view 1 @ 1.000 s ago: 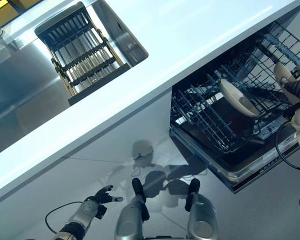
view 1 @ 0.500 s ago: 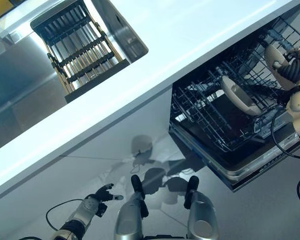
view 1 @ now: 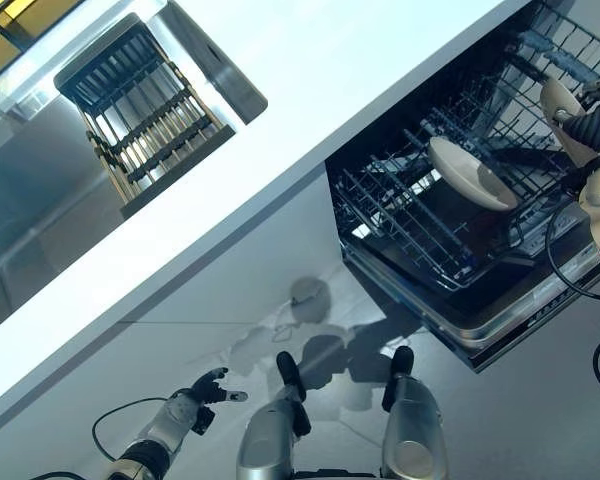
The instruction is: Take plates into dishwasher
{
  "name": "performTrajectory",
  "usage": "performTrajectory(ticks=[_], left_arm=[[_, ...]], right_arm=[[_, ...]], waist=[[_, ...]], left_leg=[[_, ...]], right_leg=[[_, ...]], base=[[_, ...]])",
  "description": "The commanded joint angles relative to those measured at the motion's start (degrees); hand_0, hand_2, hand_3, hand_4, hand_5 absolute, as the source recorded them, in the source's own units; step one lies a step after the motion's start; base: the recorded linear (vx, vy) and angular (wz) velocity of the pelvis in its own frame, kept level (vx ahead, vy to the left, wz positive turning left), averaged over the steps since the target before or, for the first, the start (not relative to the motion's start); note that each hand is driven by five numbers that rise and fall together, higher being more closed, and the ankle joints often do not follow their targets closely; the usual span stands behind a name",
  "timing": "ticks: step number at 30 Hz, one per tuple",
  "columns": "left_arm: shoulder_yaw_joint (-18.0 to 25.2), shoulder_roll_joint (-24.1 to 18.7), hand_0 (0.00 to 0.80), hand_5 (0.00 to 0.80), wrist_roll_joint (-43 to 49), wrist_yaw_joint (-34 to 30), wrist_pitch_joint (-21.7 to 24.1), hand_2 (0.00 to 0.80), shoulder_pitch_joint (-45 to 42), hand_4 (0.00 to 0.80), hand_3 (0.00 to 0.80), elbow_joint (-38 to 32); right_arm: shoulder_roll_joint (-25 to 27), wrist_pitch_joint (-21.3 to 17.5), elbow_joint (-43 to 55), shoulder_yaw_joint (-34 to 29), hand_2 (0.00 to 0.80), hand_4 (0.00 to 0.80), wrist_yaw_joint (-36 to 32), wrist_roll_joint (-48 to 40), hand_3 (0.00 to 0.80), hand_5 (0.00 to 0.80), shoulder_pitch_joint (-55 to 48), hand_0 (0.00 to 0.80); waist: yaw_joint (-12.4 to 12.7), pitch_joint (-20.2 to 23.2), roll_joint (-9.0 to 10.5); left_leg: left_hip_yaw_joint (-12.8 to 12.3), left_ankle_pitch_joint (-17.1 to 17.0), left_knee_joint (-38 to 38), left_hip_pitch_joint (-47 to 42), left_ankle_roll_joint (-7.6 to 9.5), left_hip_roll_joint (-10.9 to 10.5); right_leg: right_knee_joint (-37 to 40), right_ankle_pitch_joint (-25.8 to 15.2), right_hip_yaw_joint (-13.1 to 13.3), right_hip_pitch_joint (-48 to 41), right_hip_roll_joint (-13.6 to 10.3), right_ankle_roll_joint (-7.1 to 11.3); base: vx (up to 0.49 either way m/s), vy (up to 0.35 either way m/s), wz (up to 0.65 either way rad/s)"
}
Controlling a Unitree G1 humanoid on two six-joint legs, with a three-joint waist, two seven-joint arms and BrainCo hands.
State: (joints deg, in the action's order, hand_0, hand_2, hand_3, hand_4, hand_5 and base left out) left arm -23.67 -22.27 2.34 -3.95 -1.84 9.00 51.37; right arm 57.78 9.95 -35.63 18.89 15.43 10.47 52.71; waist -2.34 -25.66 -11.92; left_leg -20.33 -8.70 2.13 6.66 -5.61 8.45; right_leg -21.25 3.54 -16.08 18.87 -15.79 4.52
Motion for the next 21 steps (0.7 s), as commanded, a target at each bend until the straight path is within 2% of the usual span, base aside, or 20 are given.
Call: performTrajectory(ticks=[1, 10, 11, 21], left_arm=[[-3.89, 0.08, 0.000, 0.000, -2.66, 0.39, 0.65, 0.000, 0.25, 0.000, 0.000, -0.30], [-5.55, 0.43, 0.000, 0.000, -2.51, -0.47, 1.22, 0.000, 1.28, 0.000, 0.000, -0.80], [-5.77, 0.44, 0.000, 0.000, -2.42, -0.47, 1.53, 0.000, 1.23, 0.000, 0.000, -0.74], [-6.51, 0.41, 0.000, 0.000, -2.50, -0.62, 1.63, 0.000, 1.87, 0.000, 0.000, -1.22]], right_arm=[[3.70, -2.04, 0.20, 3.72, 0.800, 0.800, 1.19, 0.15, 0.800, 0.800, 8.08, 0.800], [1.52, -1.38, -0.01, 4.24, 0.800, 0.800, 0.04, 0.84, 0.800, 0.800, 7.12, 0.800], [1.33, -1.42, -0.19, 4.37, 0.800, 0.800, -0.19, 1.04, 0.800, 0.800, 7.16, 0.800], [-0.31, -3.05, -0.56, 6.23, 0.800, 0.800, -0.86, 2.29, 0.800, 0.800, 9.01, 0.800]], waist=[[0.84, 1.35, -0.33], [0.35, 0.22, -1.47], [0.22, 0.30, -1.19], [0.84, -0.19, -1.29]], left_leg=[[3.06, -1.88, -0.54, 1.99, -4.02, 5.03], [2.92, -1.88, -0.15, 2.10, -3.81, 4.38], [3.34, -1.14, 0.17, 1.37, -4.29, 3.79], [3.59, -1.11, 0.30, 1.76, -4.19, 3.57]], right_leg=[[-5.77, 4.91, 0.95, 0.62, -1.53, -0.26], [-6.01, 5.12, 1.52, 1.37, -1.75, -0.42], [-6.36, 6.45, 2.02, 0.97, -2.19, 0.21], [-5.76, 6.14, 1.56, 1.06, -2.09, 0.07]], base=[[-0.035, 0.046, 0.01], [-0.005, 0.008, -0.01], [0.047, -0.005, -0.01], [0.005, -0.001, 0.00]])
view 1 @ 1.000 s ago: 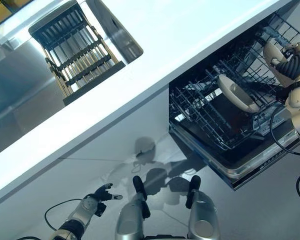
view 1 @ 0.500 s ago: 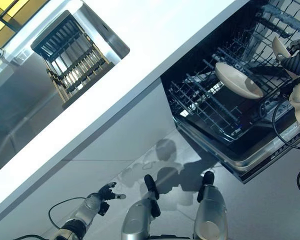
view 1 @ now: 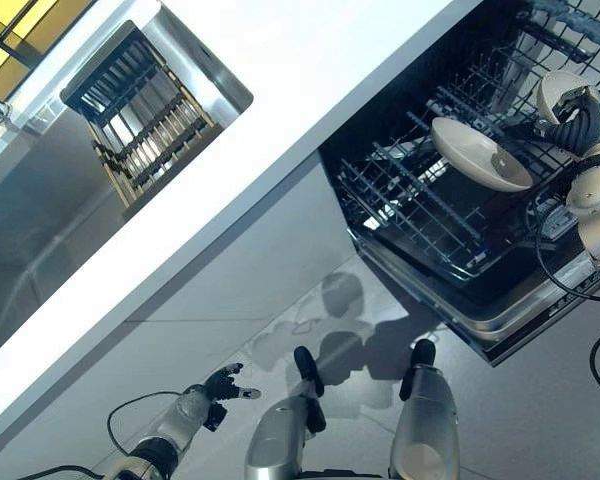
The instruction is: Take plates into dishwasher
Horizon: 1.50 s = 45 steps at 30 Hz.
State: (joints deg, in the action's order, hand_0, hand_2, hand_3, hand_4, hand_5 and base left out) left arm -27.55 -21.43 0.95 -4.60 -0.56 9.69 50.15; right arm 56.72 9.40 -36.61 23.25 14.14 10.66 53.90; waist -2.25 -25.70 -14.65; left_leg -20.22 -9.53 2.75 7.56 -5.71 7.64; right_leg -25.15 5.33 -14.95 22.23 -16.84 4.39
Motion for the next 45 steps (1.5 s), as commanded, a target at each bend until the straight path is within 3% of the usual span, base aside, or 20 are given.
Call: performTrajectory(ticks=[1, 9, 22, 35, 45], left_arm=[[-2.52, -0.39, 0.000, 0.000, -1.07, 0.07, 0.65, 0.000, 1.08, 0.000, 0.000, 0.27], [-2.28, -0.45, 0.000, 0.000, -1.17, 0.55, 0.71, 0.000, 0.61, 0.000, 0.000, -0.11], [-1.15, -0.85, 0.000, 0.000, 0.29, 0.46, 0.01, 0.000, -0.18, 0.000, 0.000, -0.64], [-0.07, -1.02, 0.000, 0.000, 1.11, 0.00, -0.65, 0.000, -0.39, 0.000, 0.000, 0.53], [0.32, -1.26, 0.000, 0.000, 1.12, 0.00, -0.60, 0.000, -0.02, 0.000, 0.000, 1.01]], right_arm=[[0.63, -2.35, 0.77, 1.98, 0.800, 0.800, 0.67, 2.41, 0.800, 0.800, 7.85, 0.800], [1.05, -2.19, 2.65, 2.23, 0.800, 0.800, 2.68, 5.22, 0.800, 0.800, 8.42, 0.800], [3.17, -1.40, 12.53, -2.54, 0.800, 0.800, 5.27, 4.28, 0.800, 0.800, 4.52, 0.800], [4.21, -0.64, 17.88, -5.32, 0.800, 0.800, 4.43, 3.39, 0.800, 0.800, 1.90, 0.800], [3.14, -1.29, 18.10, -5.18, 0.800, 0.800, -0.13, -0.55, 0.800, 0.800, 1.08, 0.800]], waist=[[0.83, -0.18, 1.48], [1.50, -0.42, 1.95], [0.91, 0.58, 5.05], [0.76, 1.94, 7.54], [1.30, 1.65, 8.04]], left_leg=[[3.53, -0.32, -0.25, 0.86, -4.04, 4.37], [3.07, -1.30, -0.12, 1.68, -3.41, 5.21], [2.27, -0.99, 0.63, 0.04, -3.43, 5.77], [2.38, -0.22, 0.26, -1.17, -3.20, 5.92], [2.91, -0.29, 0.40, -0.87, -3.18, 5.64]], right_leg=[[-1.70, 4.31, 0.38, -2.39, -0.95, 0.17], [-0.36, 2.66, -0.61, -2.55, 0.00, -0.39], [5.79, -0.01, -1.63, -6.23, 1.48, 0.43], [9.62, -1.70, -1.78, -9.28, 1.90, 1.05], [10.58, -2.20, -2.22, -9.88, 1.99, 1.23]], base=[[0.000, 0.000, 0.00], [-0.022, 0.003, 0.00], [0.017, 0.011, 0.00], [0.030, 0.015, -0.01], [0.000, 0.000, 0.00]])
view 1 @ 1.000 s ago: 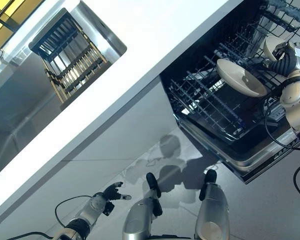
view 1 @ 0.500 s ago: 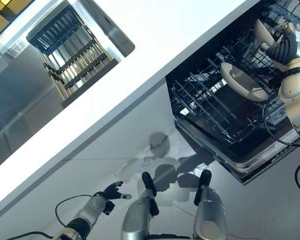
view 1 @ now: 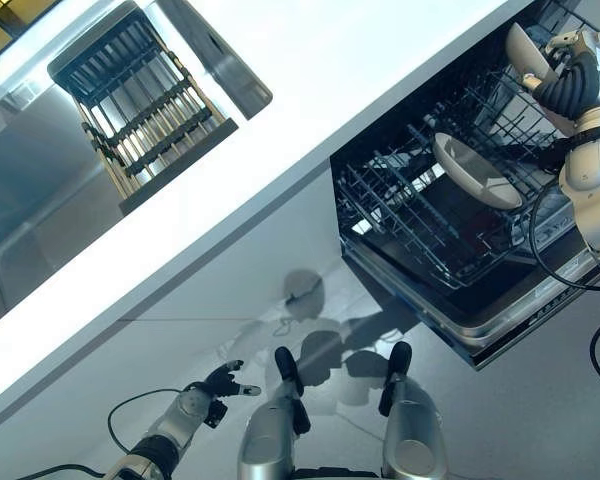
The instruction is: Take plates into dishwasher
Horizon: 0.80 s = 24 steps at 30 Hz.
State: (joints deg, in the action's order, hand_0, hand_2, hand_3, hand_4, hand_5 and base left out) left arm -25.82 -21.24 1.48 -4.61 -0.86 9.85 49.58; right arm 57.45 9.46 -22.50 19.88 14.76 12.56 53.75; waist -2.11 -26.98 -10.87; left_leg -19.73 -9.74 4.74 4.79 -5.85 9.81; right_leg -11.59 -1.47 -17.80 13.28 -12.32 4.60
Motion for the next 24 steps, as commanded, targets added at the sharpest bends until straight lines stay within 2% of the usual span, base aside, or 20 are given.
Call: performTrajectory(ticks=[1, 9, 19, 24], left_arm=[[-1.31, -1.43, 0.000, 0.000, 0.66, 0.00, -0.30, 0.000, -0.11, 0.000, 0.000, 1.68], [-1.20, -1.42, 0.000, 0.000, 1.18, 0.27, 0.33, 0.000, 0.25, 0.000, 0.000, 2.19], [-1.21, -2.09, 0.000, 0.000, 1.13, 0.46, 0.96, 0.000, 0.23, 0.000, 0.000, 2.13], [-1.26, -2.25, 0.000, 0.000, 0.83, 0.87, 1.39, 0.000, 0.00, 0.000, 0.000, 1.89]], right_arm=[[2.09, -1.43, 4.01, -1.79, 0.800, 0.800, -1.34, -3.03, 0.800, 0.800, 1.13, 0.800], [-0.44, -2.66, 2.35, -1.18, 0.800, 0.800, -7.88, -10.12, 0.800, 0.800, 1.30, 0.800], [0.17, -2.85, -0.59, 0.41, 0.800, 0.800, -12.27, -9.02, 0.800, 0.800, 2.74, 0.800], [1.06, -3.55, -3.16, 1.81, 0.800, 0.800, -11.55, -6.72, 0.800, 0.800, 3.42, 0.800]], waist=[[1.18, 2.87, 4.34], [1.75, 2.05, 4.58], [2.09, 1.48, 4.49], [2.43, 1.07, 3.97]], left_leg=[[2.43, -0.10, -1.53, 1.89, -3.07, 3.47], [2.67, -0.28, -1.49, 2.32, -3.09, 3.48], [2.65, -0.40, -1.56, 2.89, -3.29, 3.50], [2.83, -0.52, -1.63, 3.28, -3.24, 3.45]], right_leg=[[-2.90, 4.56, 0.57, -0.94, -2.47, 1.02], [-2.88, 4.50, 0.09, -0.81, -2.22, 0.68], [-3.38, 4.69, -0.12, -0.26, -2.39, 0.64], [-4.08, 4.89, -0.18, 0.32, -2.59, 0.57]], base=[[0.000, 0.000, 0.00], [0.000, 0.000, 0.00], [0.000, 0.000, 0.00], [0.000, 0.000, 0.00]])
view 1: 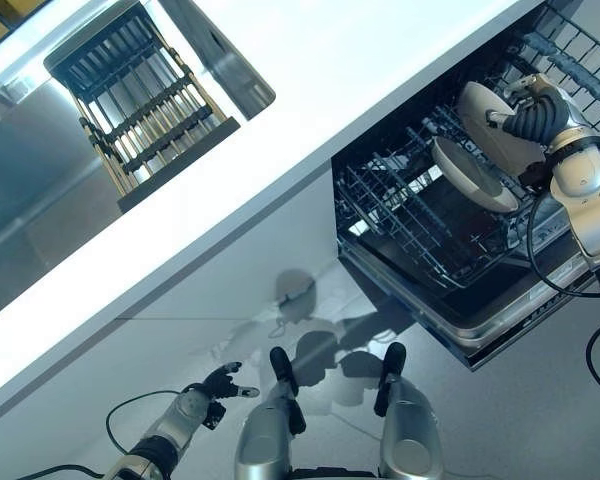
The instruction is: Take plates into dishwasher
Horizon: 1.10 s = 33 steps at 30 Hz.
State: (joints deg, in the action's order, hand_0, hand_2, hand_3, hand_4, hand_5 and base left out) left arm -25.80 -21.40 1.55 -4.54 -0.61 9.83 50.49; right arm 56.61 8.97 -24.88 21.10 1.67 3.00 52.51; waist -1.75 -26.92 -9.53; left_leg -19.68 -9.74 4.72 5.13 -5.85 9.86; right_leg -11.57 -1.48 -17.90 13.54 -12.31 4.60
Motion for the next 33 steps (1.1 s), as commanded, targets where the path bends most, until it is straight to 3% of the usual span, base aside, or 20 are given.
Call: performTrajectory(ticks=[1, 18, 33], left_arm=[[-1.39, -2.06, 0.000, 0.000, 0.64, 0.93, 1.11, 0.000, -0.05, 0.000, 0.000, 0.88], [-1.89, -2.10, 0.000, 0.000, -0.20, 1.16, 1.10, 0.000, -0.32, 0.000, 0.000, 0.24], [-1.40, -2.83, 0.000, 0.000, -0.28, 0.68, 0.52, 0.000, -0.48, 0.000, 0.000, -0.09]], right_arm=[[2.04, -3.37, -1.46, 0.89, 0.800, 0.800, 2.32, 3.53, 0.800, 0.800, 4.99, 0.800], [3.11, -1.25, -2.12, 0.62, 0.800, 0.800, 10.28, 7.65, 0.800, 0.800, 6.63, 0.800], [4.41, -0.56, -0.45, -1.06, 0.800, 0.800, 10.87, 7.27, 0.800, 0.800, 5.25, 0.800]], waist=[[2.17, 0.87, 2.46], [2.24, 0.02, 1.83], [2.14, 0.36, 2.87]], left_leg=[[2.88, -0.58, -1.63, 3.10, -3.24, 3.38], [3.34, -0.53, -1.74, 3.78, -3.03, 3.09], [3.48, -0.22, -2.02, 3.70, -2.89, 3.30]], right_leg=[[-4.33, 4.94, -0.04, 0.28, -2.69, 0.58], [-5.31, 5.24, 0.53, 1.26, -3.06, 0.76], [-4.56, 4.90, 0.70, 0.70, -2.80, 0.94]], base=[[0.000, 0.000, 0.00], [0.000, 0.000, 0.00], [0.001, 0.000, 0.00]])
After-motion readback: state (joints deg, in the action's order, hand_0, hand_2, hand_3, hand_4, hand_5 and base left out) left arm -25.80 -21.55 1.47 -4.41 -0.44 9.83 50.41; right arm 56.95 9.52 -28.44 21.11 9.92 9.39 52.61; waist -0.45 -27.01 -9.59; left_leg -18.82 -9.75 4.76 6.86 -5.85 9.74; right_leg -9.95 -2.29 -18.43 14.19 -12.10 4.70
